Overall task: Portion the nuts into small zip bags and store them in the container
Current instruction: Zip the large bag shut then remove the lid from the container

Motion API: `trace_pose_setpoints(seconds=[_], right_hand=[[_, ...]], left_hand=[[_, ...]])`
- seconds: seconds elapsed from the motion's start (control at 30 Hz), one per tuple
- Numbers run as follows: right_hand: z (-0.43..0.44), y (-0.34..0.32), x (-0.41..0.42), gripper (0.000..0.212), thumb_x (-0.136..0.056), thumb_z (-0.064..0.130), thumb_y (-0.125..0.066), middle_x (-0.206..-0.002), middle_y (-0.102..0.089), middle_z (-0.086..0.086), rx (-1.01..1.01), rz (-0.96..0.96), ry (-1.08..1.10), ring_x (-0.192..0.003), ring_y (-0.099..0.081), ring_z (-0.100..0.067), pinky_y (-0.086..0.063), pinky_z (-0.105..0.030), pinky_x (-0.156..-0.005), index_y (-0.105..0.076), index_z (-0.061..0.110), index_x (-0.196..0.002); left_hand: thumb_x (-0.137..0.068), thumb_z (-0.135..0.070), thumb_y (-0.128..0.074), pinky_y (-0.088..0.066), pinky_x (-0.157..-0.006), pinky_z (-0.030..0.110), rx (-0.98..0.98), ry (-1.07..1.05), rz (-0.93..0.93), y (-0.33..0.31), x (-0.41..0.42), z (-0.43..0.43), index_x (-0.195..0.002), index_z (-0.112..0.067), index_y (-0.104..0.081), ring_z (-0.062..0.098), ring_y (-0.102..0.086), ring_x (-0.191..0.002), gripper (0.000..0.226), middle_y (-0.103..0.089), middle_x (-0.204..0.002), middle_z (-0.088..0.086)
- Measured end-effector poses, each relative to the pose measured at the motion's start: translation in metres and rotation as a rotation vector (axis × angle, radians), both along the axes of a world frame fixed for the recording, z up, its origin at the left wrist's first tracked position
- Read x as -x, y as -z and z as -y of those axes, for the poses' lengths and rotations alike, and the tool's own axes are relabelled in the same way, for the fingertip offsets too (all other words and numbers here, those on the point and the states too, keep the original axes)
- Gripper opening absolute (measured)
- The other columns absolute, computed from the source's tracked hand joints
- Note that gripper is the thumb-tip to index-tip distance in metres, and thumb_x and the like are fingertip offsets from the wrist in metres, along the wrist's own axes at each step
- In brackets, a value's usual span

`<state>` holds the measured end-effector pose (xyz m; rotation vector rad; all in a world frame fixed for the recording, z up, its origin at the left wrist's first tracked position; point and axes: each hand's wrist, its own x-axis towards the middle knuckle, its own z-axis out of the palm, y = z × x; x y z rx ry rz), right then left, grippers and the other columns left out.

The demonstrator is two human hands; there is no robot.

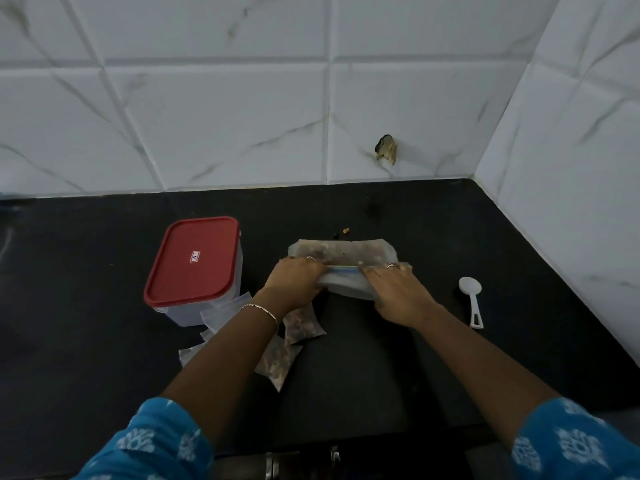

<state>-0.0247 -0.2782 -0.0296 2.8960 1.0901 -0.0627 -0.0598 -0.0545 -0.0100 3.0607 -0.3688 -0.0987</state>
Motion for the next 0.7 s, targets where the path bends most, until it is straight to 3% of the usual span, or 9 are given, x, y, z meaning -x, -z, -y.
trace_pose_setpoints(seconds=[0.13,0.27,0.33,0.43,0.7], right_hand=[[0.002,0.006,0.002,0.057,-0.094,0.026,-0.052,-0.136,-0.044,-0.008,-0.025,-0.038,0.034,-0.122,-0.045,-0.024,-0.036,-0.036,-0.102,-0.036,0.021,-0.148],[0.003,0.006,-0.003,0.04,-0.097,0.04,-0.05,-0.133,-0.047,-0.005,-0.109,-0.078,0.039,-0.12,-0.046,-0.022,-0.039,-0.037,-0.1,-0.058,0.022,-0.132],[0.004,-0.003,-0.009,0.032,-0.099,0.04,-0.046,-0.113,-0.059,0.001,-0.151,-0.14,0.059,-0.104,-0.055,-0.017,-0.04,-0.035,-0.096,-0.069,0.02,-0.106],[0.009,-0.018,-0.022,0.029,-0.101,0.04,-0.041,-0.08,-0.055,0.009,-0.269,-0.32,0.191,-0.081,-0.056,-0.015,-0.041,-0.032,-0.075,-0.054,0.032,-0.077],[-0.002,-0.019,-0.047,0.03,-0.099,0.045,-0.043,-0.093,-0.063,-0.004,-0.297,-0.218,0.455,-0.087,-0.061,-0.024,-0.043,-0.034,-0.068,-0.054,0.018,-0.098]], left_hand=[[-0.098,-0.037,-0.049,-0.046,-0.095,0.034,0.045,-0.032,-0.166,0.003,0.0,-0.002,-0.131,-0.023,-0.056,0.019,-0.056,-0.115,0.036,-0.057,-0.13,0.001],[-0.099,-0.045,-0.043,-0.046,-0.095,0.035,0.339,-0.126,-0.34,0.004,-0.006,-0.014,-0.128,-0.018,-0.059,0.018,-0.058,-0.108,0.043,-0.062,-0.124,0.006],[-0.101,-0.042,-0.038,-0.045,-0.088,0.031,0.442,-0.177,-0.351,0.001,-0.01,-0.017,-0.127,-0.014,-0.059,0.018,-0.058,-0.1,0.043,-0.063,-0.116,0.011],[-0.103,-0.038,-0.036,-0.039,-0.079,0.028,0.471,-0.247,-0.28,-0.005,-0.021,-0.018,-0.124,-0.011,-0.059,0.017,-0.055,-0.092,0.041,-0.063,-0.109,0.012],[-0.103,-0.031,-0.04,-0.049,-0.088,0.036,0.415,-0.399,-0.147,-0.003,-0.048,-0.01,-0.12,-0.012,-0.059,0.027,-0.06,-0.103,0.032,-0.062,-0.116,0.014]])
